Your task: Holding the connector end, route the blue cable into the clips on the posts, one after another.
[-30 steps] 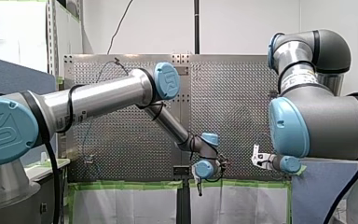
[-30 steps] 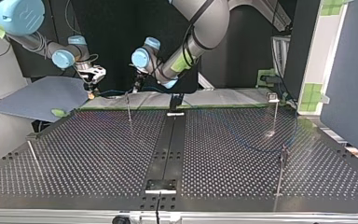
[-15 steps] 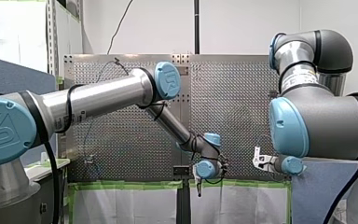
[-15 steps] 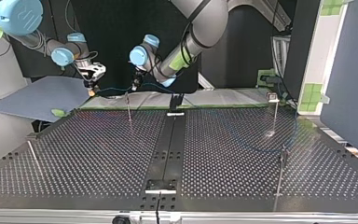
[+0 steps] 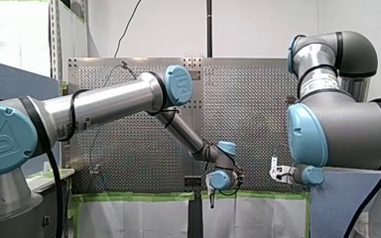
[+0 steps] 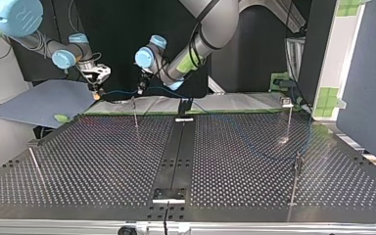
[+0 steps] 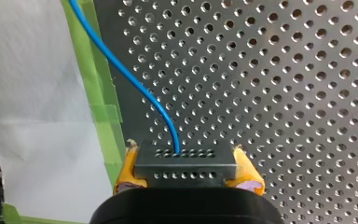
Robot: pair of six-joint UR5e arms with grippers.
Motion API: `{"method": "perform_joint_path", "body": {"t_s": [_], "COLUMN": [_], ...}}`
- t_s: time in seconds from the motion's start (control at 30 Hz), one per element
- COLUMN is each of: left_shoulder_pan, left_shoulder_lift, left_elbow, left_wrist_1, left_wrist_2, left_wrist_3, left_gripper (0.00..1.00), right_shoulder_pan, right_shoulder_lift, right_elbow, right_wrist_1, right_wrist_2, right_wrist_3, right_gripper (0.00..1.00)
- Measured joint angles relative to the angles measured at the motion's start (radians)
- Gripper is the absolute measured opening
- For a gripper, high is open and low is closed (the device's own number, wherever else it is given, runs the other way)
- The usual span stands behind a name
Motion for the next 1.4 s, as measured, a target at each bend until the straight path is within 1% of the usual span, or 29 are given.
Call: {"method": "perform_joint_path", "body": {"t_s": [0.2,0.63,0.73,0.87,1.03,1.17,1.3,1.4], "left_shoulder_pan": [0.014,0.031,0.036,0.045,0.059,0.067,0.063,0.058], "left_shoulder_lift": [0.001,0.006,0.005,0.005,0.004,0.002,-0.010,-0.017], "left_elbow": [0.000,0.006,0.020,0.043,0.050,0.050,0.050,0.051], "left_wrist_1": [0.001,0.009,0.006,-0.010,-0.018,-0.022,-0.024,-0.024], "left_wrist_2": [0.002,0.006,0.010,0.010,0.013,0.019,0.031,0.039], "left_wrist_3": [-0.010,-0.016,-0.020,-0.028,-0.042,-0.046,-0.049,-0.053], "left_gripper": [0.01,0.01,0.01,0.01,0.01,0.01,0.01,0.01], "right_shoulder_pan": [-0.008,-0.006,-0.002,0.000,0.006,0.014,0.019,0.020], "right_shoulder_lift": [-0.003,-0.004,-0.004,-0.004,-0.003,-0.001,0.003,0.016], "right_elbow": [-0.011,-0.042,-0.054,-0.063,-0.065,-0.065,-0.065,-0.069], "right_wrist_1": [-0.004,0.004,0.005,0.003,-0.003,-0.018,-0.030,-0.037], "right_wrist_2": [-0.009,-0.009,-0.007,-0.006,-0.010,-0.013,-0.014,-0.015], "right_wrist_3": [0.006,0.013,0.019,0.036,0.051,0.064,0.072,0.079], "right_gripper": [0.00,0.00,0.00,0.00,0.00,0.00,0.00,0.00]}}
